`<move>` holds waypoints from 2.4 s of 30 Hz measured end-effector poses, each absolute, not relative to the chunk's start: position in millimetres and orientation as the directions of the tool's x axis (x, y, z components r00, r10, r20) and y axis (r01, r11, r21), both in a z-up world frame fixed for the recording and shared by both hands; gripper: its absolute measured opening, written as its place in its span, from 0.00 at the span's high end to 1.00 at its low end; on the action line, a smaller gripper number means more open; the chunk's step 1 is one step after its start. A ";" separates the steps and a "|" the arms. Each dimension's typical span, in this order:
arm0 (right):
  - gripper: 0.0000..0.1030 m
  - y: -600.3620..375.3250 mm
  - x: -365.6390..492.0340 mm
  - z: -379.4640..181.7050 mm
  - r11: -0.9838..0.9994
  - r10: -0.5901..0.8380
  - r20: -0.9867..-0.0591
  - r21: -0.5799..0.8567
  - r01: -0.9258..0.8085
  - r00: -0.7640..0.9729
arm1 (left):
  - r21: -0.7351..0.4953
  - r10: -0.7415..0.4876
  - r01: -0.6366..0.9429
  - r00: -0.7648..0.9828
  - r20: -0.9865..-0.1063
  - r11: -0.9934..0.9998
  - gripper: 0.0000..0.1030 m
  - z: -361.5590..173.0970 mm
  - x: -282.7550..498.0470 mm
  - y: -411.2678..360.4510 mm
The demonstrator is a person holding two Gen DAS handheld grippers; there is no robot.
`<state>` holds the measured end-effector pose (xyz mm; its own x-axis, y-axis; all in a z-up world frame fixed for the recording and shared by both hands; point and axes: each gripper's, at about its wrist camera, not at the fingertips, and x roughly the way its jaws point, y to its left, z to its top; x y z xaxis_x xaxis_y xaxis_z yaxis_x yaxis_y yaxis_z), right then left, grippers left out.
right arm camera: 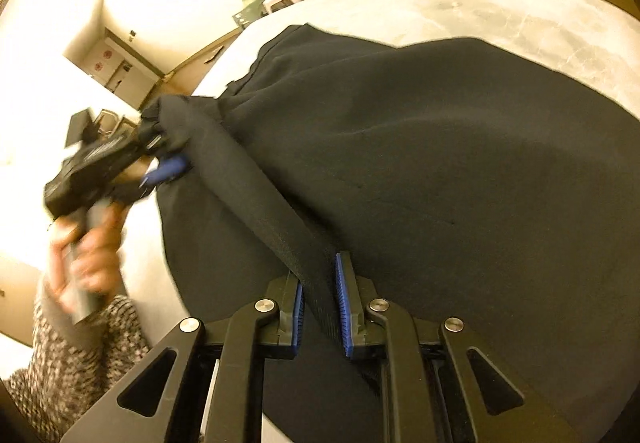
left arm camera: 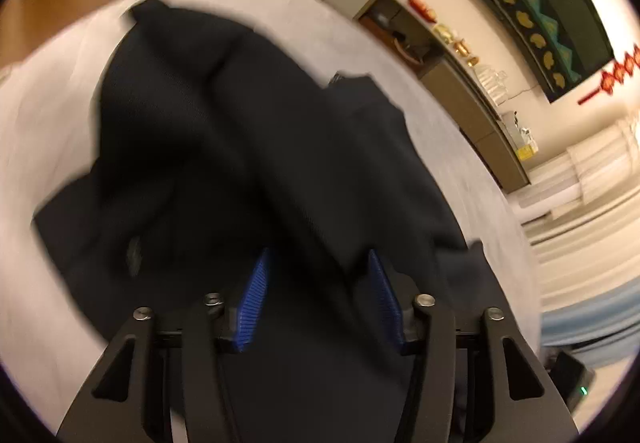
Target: Fold clothes
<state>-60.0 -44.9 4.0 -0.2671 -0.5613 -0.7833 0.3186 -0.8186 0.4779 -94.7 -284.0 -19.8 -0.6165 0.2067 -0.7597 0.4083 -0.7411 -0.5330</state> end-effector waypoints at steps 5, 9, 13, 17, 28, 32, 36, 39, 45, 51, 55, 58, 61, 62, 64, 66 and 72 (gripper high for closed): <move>0.59 -40.7 -16.2 32.2 -0.858 -0.449 -0.819 0.285 0.427 -0.356 | -0.657 0.235 0.317 -0.757 -0.610 -0.684 0.97 32.6 -38.4 -303.6; 0.38 -36.3 44.9 28.5 -0.861 -0.283 -0.850 0.021 0.508 -0.445 | -0.614 0.210 0.414 -0.688 -0.694 -0.672 0.98 8.3 -24.6 -319.6; 0.60 -30.7 65.3 9.1 -0.872 -0.229 -0.859 -0.029 0.489 -0.458 | -0.594 0.220 0.443 -0.646 -0.730 -0.672 0.98 -3.0 -35.1 -313.7; 0.96 -21.3 72.7 5.7 -0.887 -0.216 -0.857 -0.028 0.462 -0.467 | -0.615 0.228 0.423 -0.669 -0.707 -0.665 0.98 5.8 -22.7 -316.8; 0.96 -11.7 97.3 3.4 -0.866 -0.327 -0.867 0.116 0.486 -0.375 | -0.481 0.161 0.565 -0.522 -0.838 -0.670 0.95 -25.7 -25.6 -319.6; 0.79 18.5 103.9 28.7 -0.877 -0.349 -0.851 0.150 0.456 -0.393 | -0.458 0.118 0.580 -0.527 -0.841 -0.674 0.81 -18.2 -17.8 -325.4; 0.73 118.6 111.5 67.4 -0.972 -0.128 -0.869 0.013 0.236 -0.478 | -0.388 -0.027 0.602 -0.564 -0.825 -0.698 0.76 7.4 -1.7 -330.6; 0.73 215.2 112.7 80.3 -0.978 0.187 -0.866 -0.208 -0.006 -0.464 | -0.390 -0.058 0.613 -0.581 -0.811 -0.687 0.76 16.6 3.0 -336.9; 0.73 319.3 103.3 41.9 -0.966 0.236 -0.918 -0.187 -0.176 -0.318 | -0.328 0.138 0.304 -0.510 -0.849 -0.894 0.73 8.0 -71.8 -268.2; 0.73 314.4 100.1 28.6 -0.998 0.008 -0.964 0.008 -0.059 -0.265 | -0.054 -0.090 0.339 -0.396 -0.914 -0.939 0.84 -25.5 -122.7 -272.7; 0.73 297.9 105.6 36.1 -0.978 -0.206 -0.942 0.190 0.085 -0.267 | -0.068 -0.134 0.470 -0.383 -0.914 -0.880 0.92 -26.2 -113.1 -309.7; 0.73 326.1 108.9 48.2 -0.989 -0.101 -0.929 0.134 -0.069 -0.356 | -0.061 -0.156 0.516 -0.367 -0.917 -0.854 0.89 -25.2 -105.0 -319.5; 0.73 322.4 104.7 31.5 -0.996 -0.008 -0.951 0.034 -0.077 -0.309 | -0.140 -0.089 0.518 -0.393 -0.915 -0.844 0.80 -25.2 -106.0 -325.5; 0.73 313.2 102.2 26.1 -0.999 0.000 -0.957 0.012 -0.043 -0.289 | -0.144 -0.093 0.529 -0.395 -0.914 -0.836 0.85 -25.6 -107.3 -329.0; 0.75 295.3 92.6 25.3 -0.999 0.031 -0.956 -0.041 0.027 -0.293 | -0.136 -0.124 0.571 -0.392 -0.912 -0.810 0.93 -26.4 -106.5 -342.4; 0.75 291.5 78.8 25.6 -0.998 0.050 -0.954 -0.060 0.026 -0.297 | -0.134 -0.143 0.598 -0.393 -0.908 -0.790 0.93 -26.1 -107.2 -341.0; 0.75 288.4 35.0 30.0 -0.966 0.256 -0.908 -0.252 -0.056 -0.333 | -0.187 -0.086 0.618 -0.385 -0.919 -0.764 0.93 -27.8 -86.6 -340.7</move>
<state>35.0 288.4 30.0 -0.3326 0.2559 -0.9077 -0.0558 -0.9661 -0.2520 -86.6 -340.7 -27.8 -0.3848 -0.0858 -0.9190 0.6178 -0.7637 -0.1874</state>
